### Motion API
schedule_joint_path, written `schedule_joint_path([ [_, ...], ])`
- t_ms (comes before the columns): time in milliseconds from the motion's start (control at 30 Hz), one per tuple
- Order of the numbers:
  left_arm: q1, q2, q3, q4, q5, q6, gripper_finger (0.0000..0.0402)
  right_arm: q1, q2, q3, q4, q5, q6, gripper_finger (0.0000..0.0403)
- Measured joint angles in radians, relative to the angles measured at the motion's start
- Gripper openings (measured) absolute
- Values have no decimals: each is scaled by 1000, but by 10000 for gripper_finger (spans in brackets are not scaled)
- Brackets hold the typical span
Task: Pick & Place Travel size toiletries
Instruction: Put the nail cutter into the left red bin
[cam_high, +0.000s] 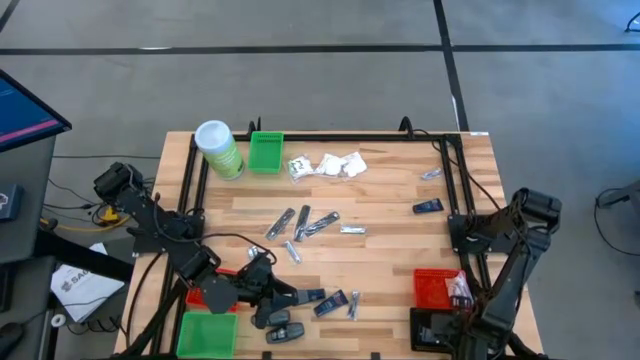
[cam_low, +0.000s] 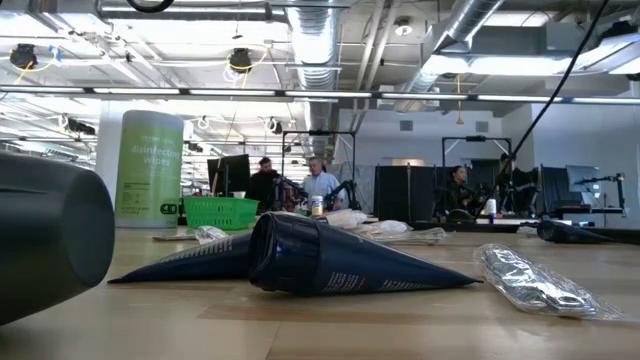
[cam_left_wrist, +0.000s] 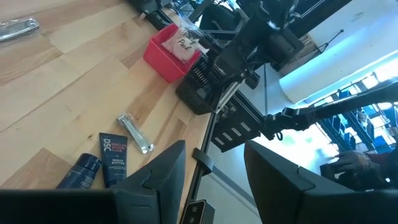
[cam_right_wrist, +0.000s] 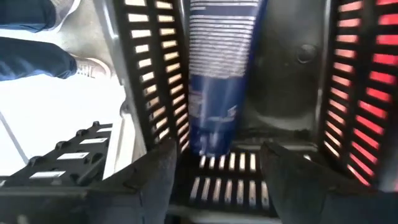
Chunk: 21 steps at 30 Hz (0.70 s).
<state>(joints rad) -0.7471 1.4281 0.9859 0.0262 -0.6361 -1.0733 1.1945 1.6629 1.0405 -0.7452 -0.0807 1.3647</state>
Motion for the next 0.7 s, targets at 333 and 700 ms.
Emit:
schedule_joint_path([
  [333, 0, 0, 0, 0, -13, 26, 159, -75, -211, 0, -147, 43, -3, 219],
  [700, 8, 0, 0, 0, -15, 44, 159, -246, -397, 0, -177, 194, -80, 191],
])
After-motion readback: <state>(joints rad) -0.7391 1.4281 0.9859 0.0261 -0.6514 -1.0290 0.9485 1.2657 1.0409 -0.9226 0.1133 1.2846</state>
